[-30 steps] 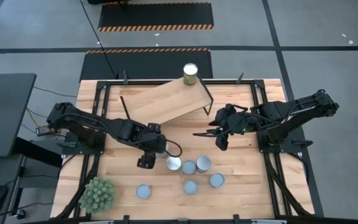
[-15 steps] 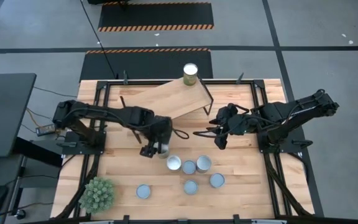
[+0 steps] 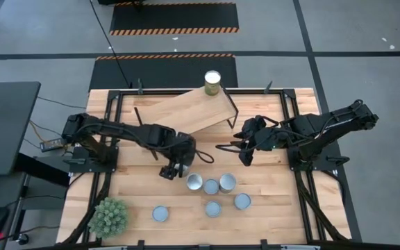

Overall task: Pick and place cans onto a shelf
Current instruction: Put the canned peaches on the shelf

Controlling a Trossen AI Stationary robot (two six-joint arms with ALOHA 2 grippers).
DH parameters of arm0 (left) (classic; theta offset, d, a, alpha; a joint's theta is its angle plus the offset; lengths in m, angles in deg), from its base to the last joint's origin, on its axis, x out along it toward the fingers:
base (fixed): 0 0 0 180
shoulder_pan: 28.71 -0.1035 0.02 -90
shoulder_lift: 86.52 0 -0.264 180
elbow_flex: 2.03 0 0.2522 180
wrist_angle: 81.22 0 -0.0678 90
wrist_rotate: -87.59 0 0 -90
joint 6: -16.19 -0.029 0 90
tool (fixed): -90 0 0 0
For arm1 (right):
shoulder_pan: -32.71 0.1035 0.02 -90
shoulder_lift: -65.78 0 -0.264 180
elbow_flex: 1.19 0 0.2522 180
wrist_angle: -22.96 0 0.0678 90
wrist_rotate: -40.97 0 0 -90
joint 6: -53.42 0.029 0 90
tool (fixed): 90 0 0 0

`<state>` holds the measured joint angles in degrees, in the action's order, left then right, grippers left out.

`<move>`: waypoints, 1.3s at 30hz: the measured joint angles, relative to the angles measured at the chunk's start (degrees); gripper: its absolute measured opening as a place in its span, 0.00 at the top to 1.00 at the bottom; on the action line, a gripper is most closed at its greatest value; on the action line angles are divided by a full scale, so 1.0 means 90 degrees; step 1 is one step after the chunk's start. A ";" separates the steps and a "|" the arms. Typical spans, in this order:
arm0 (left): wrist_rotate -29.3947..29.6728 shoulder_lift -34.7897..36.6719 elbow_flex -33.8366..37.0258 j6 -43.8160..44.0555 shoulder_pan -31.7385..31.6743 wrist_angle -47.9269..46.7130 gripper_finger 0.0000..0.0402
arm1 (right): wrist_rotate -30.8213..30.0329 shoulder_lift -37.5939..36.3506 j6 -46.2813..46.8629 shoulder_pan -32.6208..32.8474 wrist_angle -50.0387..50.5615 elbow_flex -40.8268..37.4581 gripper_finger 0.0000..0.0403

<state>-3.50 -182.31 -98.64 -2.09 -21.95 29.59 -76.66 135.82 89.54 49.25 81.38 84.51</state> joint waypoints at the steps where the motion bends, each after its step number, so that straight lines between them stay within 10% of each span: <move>1: -0.0105 0.0000 0.0000 -0.0085 -0.0016 -0.0013 0.01 | -0.0004 0.0000 0.0004 0.0000 0.0003 0.0000 0.63; 39: -0.0416 0.0011 0.0726 -0.0794 -0.0347 0.0450 0.01 | -0.0166 -0.0002 0.0188 0.0000 -0.0068 -0.0002 0.63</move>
<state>-7.24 -182.21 -92.10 -9.24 -25.07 33.64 -78.15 135.80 91.23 49.25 80.77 84.49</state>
